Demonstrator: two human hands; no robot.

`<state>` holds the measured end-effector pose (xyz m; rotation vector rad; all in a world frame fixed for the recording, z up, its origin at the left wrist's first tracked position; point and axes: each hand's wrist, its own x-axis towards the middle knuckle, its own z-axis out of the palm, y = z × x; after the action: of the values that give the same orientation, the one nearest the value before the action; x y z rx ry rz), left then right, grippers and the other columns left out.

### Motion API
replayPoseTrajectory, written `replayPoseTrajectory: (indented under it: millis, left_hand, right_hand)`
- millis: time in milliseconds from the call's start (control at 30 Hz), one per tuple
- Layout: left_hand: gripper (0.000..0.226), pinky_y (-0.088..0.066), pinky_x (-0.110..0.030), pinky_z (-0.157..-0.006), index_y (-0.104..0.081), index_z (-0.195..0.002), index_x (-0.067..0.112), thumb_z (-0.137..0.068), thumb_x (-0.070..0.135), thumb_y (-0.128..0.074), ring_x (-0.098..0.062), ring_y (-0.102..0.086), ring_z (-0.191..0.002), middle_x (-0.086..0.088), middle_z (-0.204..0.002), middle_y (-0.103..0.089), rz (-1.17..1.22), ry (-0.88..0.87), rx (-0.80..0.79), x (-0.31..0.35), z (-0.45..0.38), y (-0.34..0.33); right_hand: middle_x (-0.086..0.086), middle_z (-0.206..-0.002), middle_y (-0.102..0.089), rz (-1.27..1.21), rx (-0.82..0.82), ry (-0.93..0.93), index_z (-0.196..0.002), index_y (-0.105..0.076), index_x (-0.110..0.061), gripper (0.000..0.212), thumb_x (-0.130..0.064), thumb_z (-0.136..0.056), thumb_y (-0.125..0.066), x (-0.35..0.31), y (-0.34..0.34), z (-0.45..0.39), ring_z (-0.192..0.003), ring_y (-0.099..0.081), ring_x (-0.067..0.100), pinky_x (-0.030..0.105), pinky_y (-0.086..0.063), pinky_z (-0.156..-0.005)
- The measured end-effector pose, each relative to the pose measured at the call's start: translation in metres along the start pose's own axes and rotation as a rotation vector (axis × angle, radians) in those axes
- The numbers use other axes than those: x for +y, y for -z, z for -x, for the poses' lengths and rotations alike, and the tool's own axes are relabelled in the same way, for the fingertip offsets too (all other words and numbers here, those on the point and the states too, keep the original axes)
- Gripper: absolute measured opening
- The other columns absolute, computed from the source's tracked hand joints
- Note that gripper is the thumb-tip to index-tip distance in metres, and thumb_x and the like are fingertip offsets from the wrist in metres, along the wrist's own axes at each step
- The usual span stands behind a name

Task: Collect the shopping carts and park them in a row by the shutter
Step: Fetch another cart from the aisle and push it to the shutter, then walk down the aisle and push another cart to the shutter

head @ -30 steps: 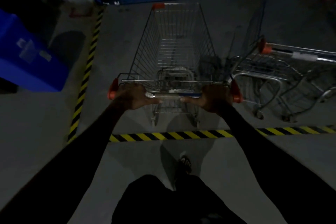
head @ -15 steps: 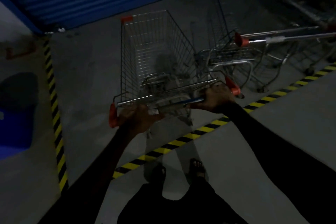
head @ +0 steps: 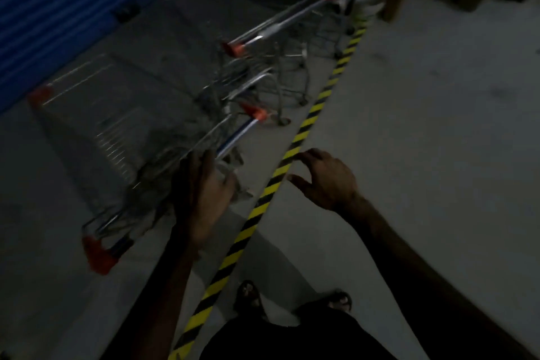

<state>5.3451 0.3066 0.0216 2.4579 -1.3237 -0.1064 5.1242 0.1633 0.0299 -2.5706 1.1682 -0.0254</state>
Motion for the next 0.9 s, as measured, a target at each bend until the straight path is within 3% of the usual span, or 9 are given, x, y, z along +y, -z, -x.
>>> replayPoseTrajectory:
  millis: [100,233,433,667,900]
  left_hand:
    - [0.049,-0.052,-0.057,-0.093,-0.057,-0.129,0.014,-0.095,0.046,-0.072,-0.043,-0.056,-0.116,-0.019,-0.130,-0.056,0.027,-0.185,-0.049,0.082,-0.005,-0.011]
    - [0.053,-0.051,-0.053,-0.090,-0.060,-0.130,0.016,-0.093,0.051,-0.073,-0.038,-0.056,-0.116,-0.012,-0.124,-0.060,0.013,-0.539,-0.133,0.193,0.016,-0.048]
    - [0.067,-0.044,-0.054,-0.106,-0.059,-0.142,0.016,-0.093,0.060,-0.064,-0.037,-0.046,-0.138,-0.014,-0.154,-0.050,0.001,-0.962,-0.179,0.353,0.083,-0.098]
    - [0.075,-0.040,-0.055,-0.111,-0.056,-0.148,0.015,-0.095,0.068,-0.051,-0.036,-0.042,-0.144,-0.015,-0.160,-0.047,0.061,-1.394,-0.270,0.508,0.202,-0.141]
    - [0.080,-0.040,-0.058,-0.114,-0.055,-0.150,0.014,-0.096,0.072,-0.043,-0.035,-0.041,-0.149,-0.013,-0.161,-0.047,0.082,-1.800,-0.441,0.609,0.336,-0.174]
  right_hand:
    - [0.004,-0.146,-0.057,-0.025,0.054,-0.248,-0.148,-0.053,-0.022,0.058,-0.060,-0.103,-0.053,0.063,0.014,0.068,-0.129,-0.057,0.029,0.043,-0.052,-0.097]
    - [0.006,-0.148,-0.056,-0.075,0.182,-0.585,-0.150,-0.051,-0.022,0.061,-0.059,-0.102,-0.055,0.145,0.030,0.166,-0.130,-0.057,0.030,0.043,-0.052,-0.098]
    - [0.011,-0.156,-0.048,-0.189,0.407,-1.021,-0.158,-0.040,-0.018,0.069,-0.056,-0.103,-0.055,0.229,0.033,0.321,-0.136,-0.053,0.035,0.048,-0.050,-0.103]
    - [0.012,-0.159,-0.044,-0.242,0.552,-1.451,-0.161,-0.032,-0.015,0.073,-0.057,-0.104,-0.052,0.259,0.016,0.492,-0.138,-0.051,0.034,0.046,-0.047,-0.106]
    - [0.011,-0.164,-0.040,-0.283,0.738,-1.837,-0.162,-0.031,-0.013,0.074,-0.053,-0.104,-0.055,0.245,-0.005,0.617,-0.147,-0.043,0.031,0.046,-0.042,-0.114]
